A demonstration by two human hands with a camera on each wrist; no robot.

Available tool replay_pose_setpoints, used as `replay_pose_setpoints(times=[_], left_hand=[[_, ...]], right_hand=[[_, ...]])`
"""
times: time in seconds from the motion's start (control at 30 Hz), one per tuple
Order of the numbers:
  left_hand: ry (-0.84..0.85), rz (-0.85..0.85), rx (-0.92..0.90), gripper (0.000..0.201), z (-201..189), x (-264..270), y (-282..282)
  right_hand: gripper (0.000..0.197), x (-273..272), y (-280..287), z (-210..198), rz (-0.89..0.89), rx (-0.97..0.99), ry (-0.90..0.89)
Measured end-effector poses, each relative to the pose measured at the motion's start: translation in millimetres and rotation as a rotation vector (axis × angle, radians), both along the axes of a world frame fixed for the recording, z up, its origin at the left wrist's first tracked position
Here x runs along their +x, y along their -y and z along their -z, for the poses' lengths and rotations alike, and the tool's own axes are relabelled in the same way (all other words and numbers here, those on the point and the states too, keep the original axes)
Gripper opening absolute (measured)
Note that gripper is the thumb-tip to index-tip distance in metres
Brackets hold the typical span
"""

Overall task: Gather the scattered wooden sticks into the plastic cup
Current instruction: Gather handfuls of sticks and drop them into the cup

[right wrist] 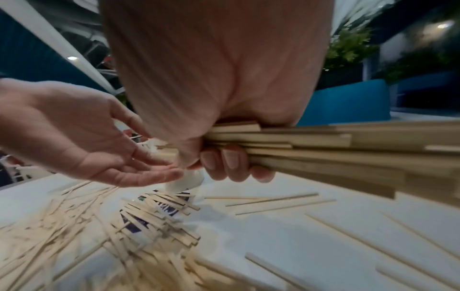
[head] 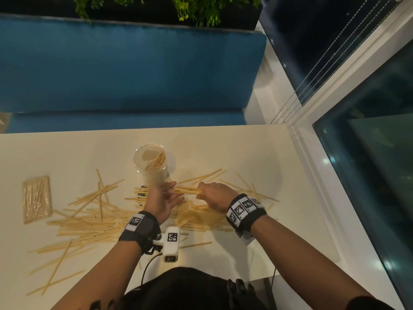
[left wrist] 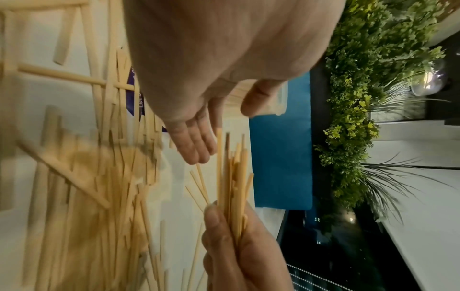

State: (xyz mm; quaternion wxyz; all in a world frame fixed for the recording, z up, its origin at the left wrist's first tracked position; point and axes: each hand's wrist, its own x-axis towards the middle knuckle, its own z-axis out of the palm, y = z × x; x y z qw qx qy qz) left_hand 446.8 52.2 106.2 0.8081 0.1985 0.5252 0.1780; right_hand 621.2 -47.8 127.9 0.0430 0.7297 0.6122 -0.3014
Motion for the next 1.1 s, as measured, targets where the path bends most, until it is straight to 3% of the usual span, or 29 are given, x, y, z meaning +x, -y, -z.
replay_pose_setpoints(times=[0.13,0.3,0.43,0.53,0.67,0.73,0.8,0.87,0.93,1.0,1.1], left_hand=[[-0.147,0.106,0.013,0.048,0,16,9],[-0.296,0.209,0.050,0.036,-4,29,23],[-0.374,0.231,0.103,0.035,0,34,27],[-0.283,0.210,0.048,0.035,-4,29,28],[0.052,0.167,-0.065,0.044,-13,17,22],[0.199,0.087,-0.138,0.054,-12,9,13],[0.242,0.052,-0.188,0.062,-7,5,5],[0.172,0.118,-0.183,0.064,-4,10,6],[0.100,0.194,-0.197,0.060,-4,21,11],[0.151,0.202,-0.280,0.056,-9,32,16],[0.328,0.195,-0.410,0.053,-23,41,17]], right_hand=[[0.036,-7,-9,-10,-0.191,0.002,0.174],[0.021,-22,-27,-27,-0.291,-0.046,0.374],[0.036,-38,-34,-29,-0.281,-0.085,0.383],[0.035,-43,-33,-26,-0.246,-0.073,0.371],[0.022,-31,-29,-25,-0.143,-0.033,0.305],[0.019,-19,-30,-29,0.005,0.033,0.196],[0.039,-7,-30,-43,0.241,0.216,-0.030],[0.057,0,-29,-65,0.519,0.518,-0.371],[0.057,-4,-30,-92,0.704,0.728,-0.762],[0.052,-11,-32,-111,0.804,0.829,-1.060],[0.052,-19,-32,-120,0.858,0.896,-1.209]])
